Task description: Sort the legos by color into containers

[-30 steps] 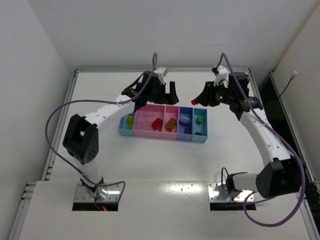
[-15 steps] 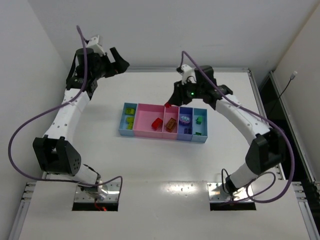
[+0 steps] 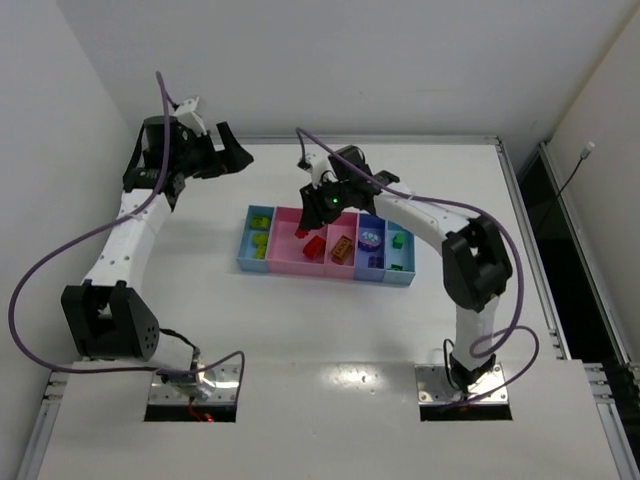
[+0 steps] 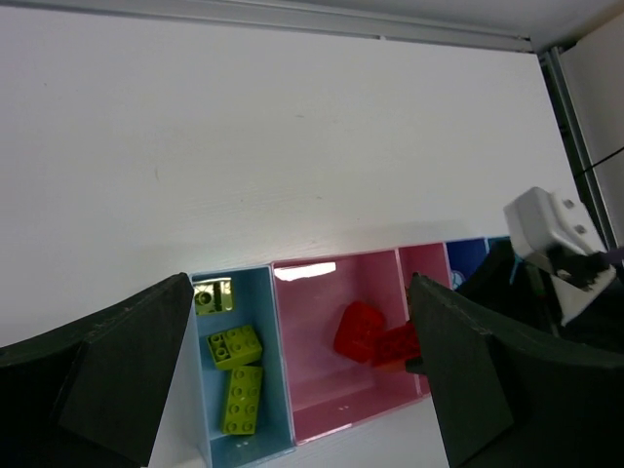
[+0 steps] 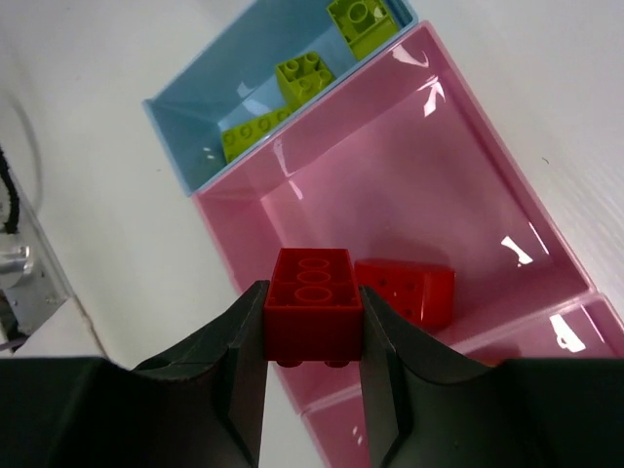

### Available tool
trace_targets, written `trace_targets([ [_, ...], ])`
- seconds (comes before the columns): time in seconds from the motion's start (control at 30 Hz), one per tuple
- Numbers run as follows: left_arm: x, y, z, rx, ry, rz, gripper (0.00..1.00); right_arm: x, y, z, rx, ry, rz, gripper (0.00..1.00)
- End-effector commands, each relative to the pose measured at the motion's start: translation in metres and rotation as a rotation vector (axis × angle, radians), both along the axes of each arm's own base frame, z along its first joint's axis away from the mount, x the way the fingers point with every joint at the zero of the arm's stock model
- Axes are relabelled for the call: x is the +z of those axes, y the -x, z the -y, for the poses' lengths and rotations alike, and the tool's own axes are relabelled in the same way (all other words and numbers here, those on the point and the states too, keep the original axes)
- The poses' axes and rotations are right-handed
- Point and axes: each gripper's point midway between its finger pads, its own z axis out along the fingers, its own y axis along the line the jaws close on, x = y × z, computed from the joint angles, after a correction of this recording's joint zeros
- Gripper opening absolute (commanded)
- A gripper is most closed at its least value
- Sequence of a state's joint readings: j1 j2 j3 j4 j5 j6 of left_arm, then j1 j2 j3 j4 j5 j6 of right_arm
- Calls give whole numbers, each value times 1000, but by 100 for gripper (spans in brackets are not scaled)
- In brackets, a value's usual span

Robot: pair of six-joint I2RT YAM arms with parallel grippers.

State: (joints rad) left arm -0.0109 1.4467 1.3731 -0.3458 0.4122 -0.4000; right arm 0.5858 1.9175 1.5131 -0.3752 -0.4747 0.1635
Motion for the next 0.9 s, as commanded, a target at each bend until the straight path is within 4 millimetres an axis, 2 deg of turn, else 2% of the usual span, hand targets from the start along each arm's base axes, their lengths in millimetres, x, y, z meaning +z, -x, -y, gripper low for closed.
trace_targets([
  [0.0,2,5,-10,-9,-3,0,100,9,-21,-22,9,-30,66,0],
  [0.13,-2,3,-10,-9,-3,-9,100,-5,-32,-29,14,-17,58,2],
  [0.17,-2,3,-14,0,-3,-9,100,-7,-33,-29,20,-10,58,16],
  [0.2,-2,2,-16,10,-8,-9,100,-6,-32,-30,27,-15,55,17],
  [0.33,-6,-1,-18,21,-12,-19,100,-18,-31,-28,20,0,43,31],
  [0.37,-6,-1,-18,21,-12,-19,100,-27,-29,-26,26,14,32,35],
  [0.43,-10,-3,-22,30,-12,-28,100,-32,-27,-25,26,20,23,53],
  [0.5,-10,-3,-27,41,-12,-28,100,-32,-27,-24,32,23,30,66],
  [0.57,-10,-4,-29,52,-17,-28,100,-32,-28,-24,40,26,39,71],
  [0.67,-11,-5,-35,72,-22,-29,100,-22,-27,-27,59,5,55,76],
  [0.73,-11,-5,-35,72,-22,-29,100,-8,-26,-32,77,-8,92,77],
  [0.77,-11,-5,-35,68,-31,-25,100,12,-26,-35,84,-24,138,77],
  [0.83,-12,-4,-36,77,-35,-25,100,37,-35,-32,52,-32,222,77],
  [0.87,-12,-4,-36,77,-35,-25,100,62,-35,-28,35,-53,274,77],
])
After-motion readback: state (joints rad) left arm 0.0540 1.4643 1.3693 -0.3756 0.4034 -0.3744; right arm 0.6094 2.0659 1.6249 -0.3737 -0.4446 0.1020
